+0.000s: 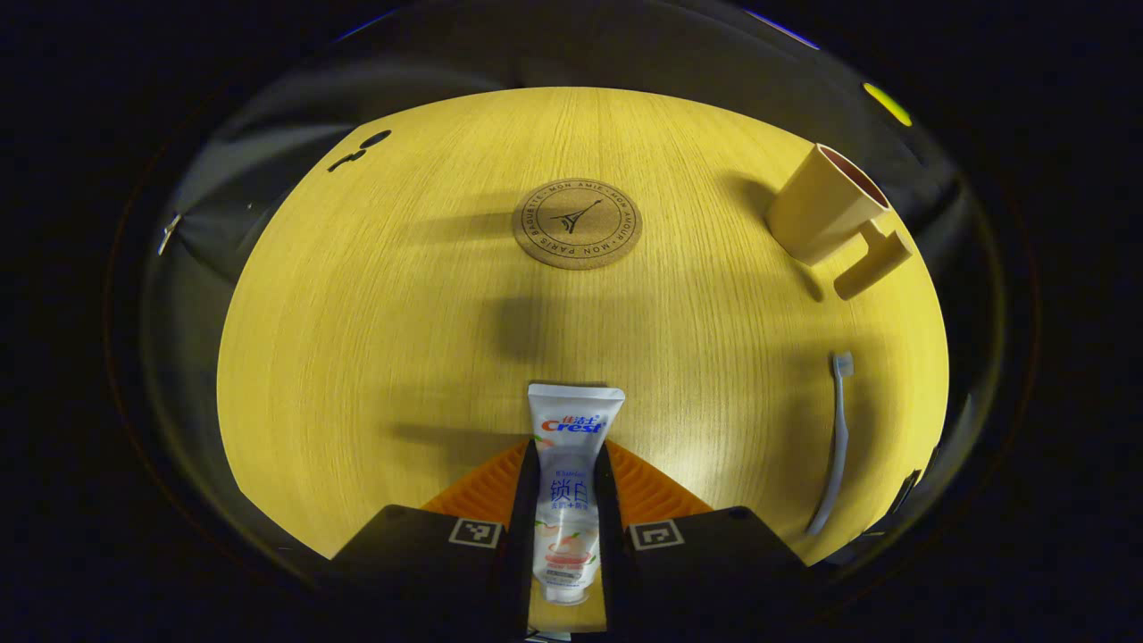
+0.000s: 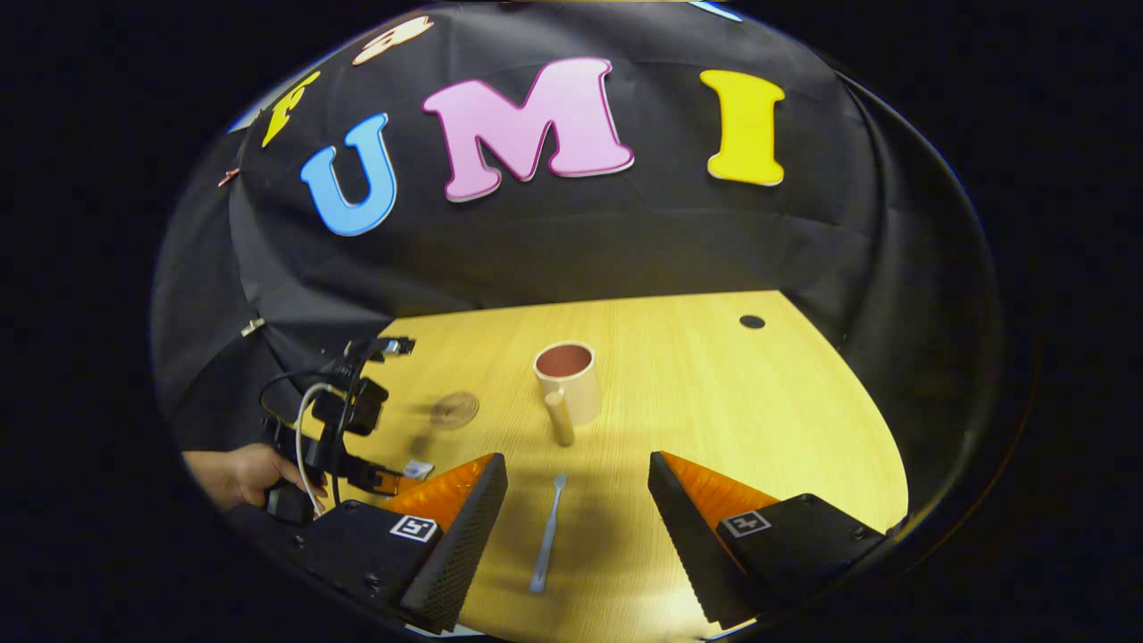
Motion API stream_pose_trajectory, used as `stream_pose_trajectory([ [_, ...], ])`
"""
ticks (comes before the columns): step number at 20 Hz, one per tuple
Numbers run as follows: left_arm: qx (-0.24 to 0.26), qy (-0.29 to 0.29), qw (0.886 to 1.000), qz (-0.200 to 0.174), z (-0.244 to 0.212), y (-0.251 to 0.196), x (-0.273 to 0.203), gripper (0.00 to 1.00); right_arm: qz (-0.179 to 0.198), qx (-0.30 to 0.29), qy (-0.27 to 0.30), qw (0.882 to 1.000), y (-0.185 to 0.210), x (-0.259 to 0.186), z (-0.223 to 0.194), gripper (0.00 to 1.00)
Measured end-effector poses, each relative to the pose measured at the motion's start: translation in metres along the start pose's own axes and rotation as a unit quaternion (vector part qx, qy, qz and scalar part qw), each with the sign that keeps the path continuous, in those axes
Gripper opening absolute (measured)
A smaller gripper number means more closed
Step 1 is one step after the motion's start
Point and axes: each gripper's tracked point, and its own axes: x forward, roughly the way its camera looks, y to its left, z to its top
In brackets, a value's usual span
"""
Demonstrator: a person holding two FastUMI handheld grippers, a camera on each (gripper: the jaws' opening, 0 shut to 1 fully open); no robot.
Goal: Put the toothbrush and toothpaste on the desktop into the cup, then pick up the cup and place it on the coaster on the desktop.
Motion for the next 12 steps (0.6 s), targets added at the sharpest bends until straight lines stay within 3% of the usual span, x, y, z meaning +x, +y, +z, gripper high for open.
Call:
stream_pose_trajectory([
  [2,0.009,-0.008,1.0,-0.006,-0.001,0.001,-0.001,0.41,0.0,-0.007,0.045,0.999,0.007,0.002,-0.023,0.98],
  [3,0.013,-0.013,1.0,-0.01,0.0,0.002,-0.001,0.34,0.001,-0.009,0.066,0.998,0.011,0.005,-0.033,0.98],
  [8,0.028,-0.025,0.999,-0.031,-0.001,0.002,-0.002,0.31,-0.018,-0.026,0.154,0.988,0.027,0.027,-0.077,0.98],
  [12,0.032,-0.032,0.997,-0.056,-0.001,0.003,-0.003,0.31,-0.042,0.002,0.201,0.979,0.035,0.054,-0.097,0.98],
])
